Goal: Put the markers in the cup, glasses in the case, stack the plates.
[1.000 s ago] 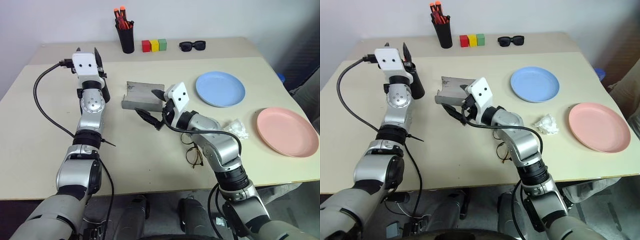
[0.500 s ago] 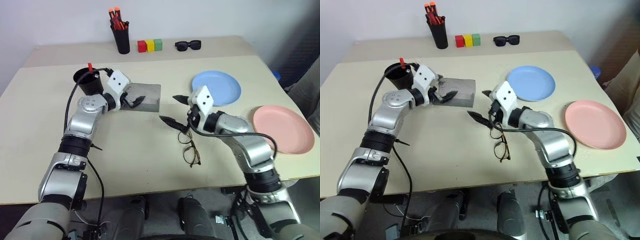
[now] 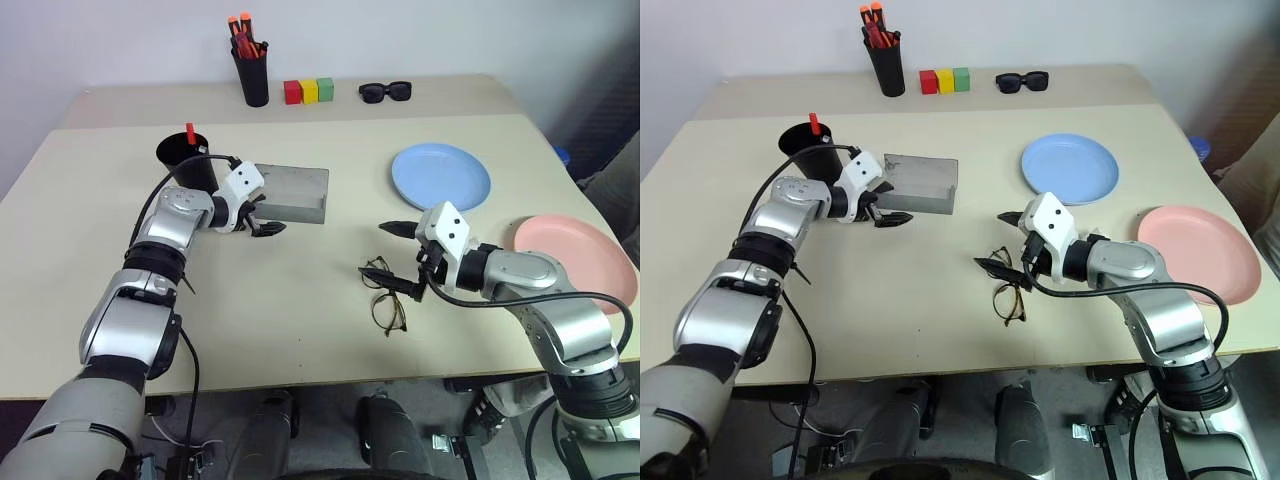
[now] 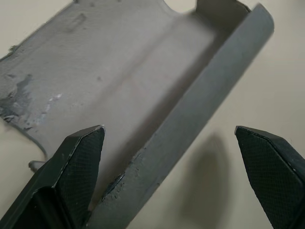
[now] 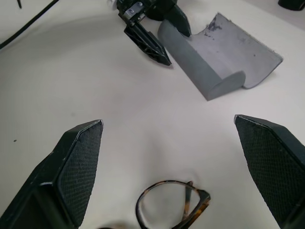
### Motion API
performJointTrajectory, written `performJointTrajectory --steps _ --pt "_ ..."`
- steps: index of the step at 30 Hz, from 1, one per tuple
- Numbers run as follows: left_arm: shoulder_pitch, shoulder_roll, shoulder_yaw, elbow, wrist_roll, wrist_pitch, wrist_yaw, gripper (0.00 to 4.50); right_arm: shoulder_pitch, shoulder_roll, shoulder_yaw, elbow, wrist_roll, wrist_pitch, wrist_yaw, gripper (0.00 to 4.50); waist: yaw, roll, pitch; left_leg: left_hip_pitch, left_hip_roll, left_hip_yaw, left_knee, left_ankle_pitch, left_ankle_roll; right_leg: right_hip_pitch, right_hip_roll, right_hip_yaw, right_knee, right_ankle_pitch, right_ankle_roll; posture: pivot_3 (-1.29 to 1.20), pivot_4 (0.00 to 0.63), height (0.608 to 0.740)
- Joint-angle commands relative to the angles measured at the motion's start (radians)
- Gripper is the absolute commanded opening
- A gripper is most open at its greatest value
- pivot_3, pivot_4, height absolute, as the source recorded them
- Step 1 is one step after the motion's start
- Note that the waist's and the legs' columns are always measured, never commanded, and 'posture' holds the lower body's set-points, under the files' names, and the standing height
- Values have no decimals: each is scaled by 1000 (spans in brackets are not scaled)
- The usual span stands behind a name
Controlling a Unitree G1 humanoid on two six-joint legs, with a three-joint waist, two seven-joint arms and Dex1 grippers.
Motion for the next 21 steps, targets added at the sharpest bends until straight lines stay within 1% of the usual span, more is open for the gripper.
performJointTrajectory --steps 1,2,6,7,8,9,13,16,21 --pt "-31 -8 -5 54 37 -58 -12 3604 11 -16 -41 -57 12 -5 -16 4500 0 0 0 0 0 0 0 0 0 0 0 0 0 0 0 0 150 740" --pt "-32 -11 -2 62 41 -74 -16 3226 16 -17 -44 -61 12 -4 -18 4500 0 0 0 0 0 0 0 0 0 0 0 0 0 0 0 0 150 740" --pt "-19 -22 21 53 25 -135 -46 1140 32 -20 -51 -71 13 -3 -22 4500 1 0 0 0 0 0 0 0 0 0 0 0 0 0 0 0 150 740" --pt "-8 -25 28 35 13 -153 -65 735 37 -22 -52 -73 13 -3 -23 4500 0 0 0 0 0 0 0 0 0 0 0 0 0 0 0 0 150 740" --pt "2 -28 34 16 1 -162 -85 138 39 -22 -52 -73 13 -3 -24 4500 0 0 0 0 0 0 0 0 1 0 0 0 0 0 0 0 150 740" --pt "17 -29 39 -9 -9 -171 -107 57 41 -24 -52 -73 13 -2 -24 4500 -1 0 0 0 0 0 0 0 1 0 0 0 0 0 0 0 150 740" --pt "96 -9 28 -151 -7 -167 -151 57 32 -30 -51 -59 13 33 -38 4500 -2 0 0 0 0 0 0 0 1 0 0 0 0 0 0 0 150 740" --pt "192 30 30 -343 -43 -120 -227 57 25 -29 -67 -57 41 77 -47 4500 -5 0 0 0 1 0 0 0 1 0 0 0 0 0 0 0 150 740" --pt "355 126 18 -653 -78 -33 -318 57 21 -32 -88 -70 97 152 -49 4500 -3 0 0 0 2 -1 0 0 1 -1 -1 0 0 0 -1 0 150 740"
